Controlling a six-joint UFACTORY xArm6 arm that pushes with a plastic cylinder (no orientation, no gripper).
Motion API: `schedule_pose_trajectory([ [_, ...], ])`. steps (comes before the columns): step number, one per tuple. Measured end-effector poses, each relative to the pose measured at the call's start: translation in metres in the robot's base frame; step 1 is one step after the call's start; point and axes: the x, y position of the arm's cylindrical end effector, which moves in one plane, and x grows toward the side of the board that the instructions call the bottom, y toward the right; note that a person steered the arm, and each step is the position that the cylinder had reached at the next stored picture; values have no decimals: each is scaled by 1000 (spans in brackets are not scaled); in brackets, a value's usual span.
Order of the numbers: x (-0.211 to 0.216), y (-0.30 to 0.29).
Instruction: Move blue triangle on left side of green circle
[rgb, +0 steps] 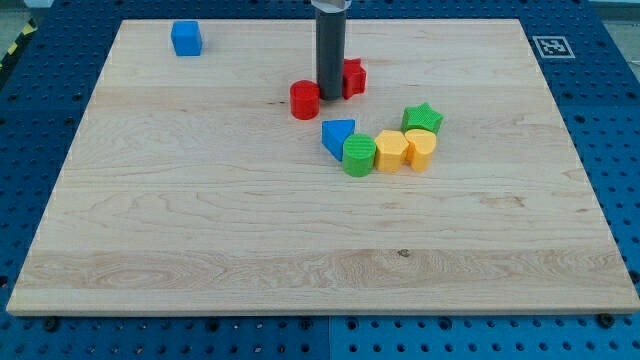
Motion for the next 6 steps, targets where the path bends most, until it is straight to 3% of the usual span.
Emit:
schedule_pose_trajectory([
  [2,38,9],
  [6,70,-3],
])
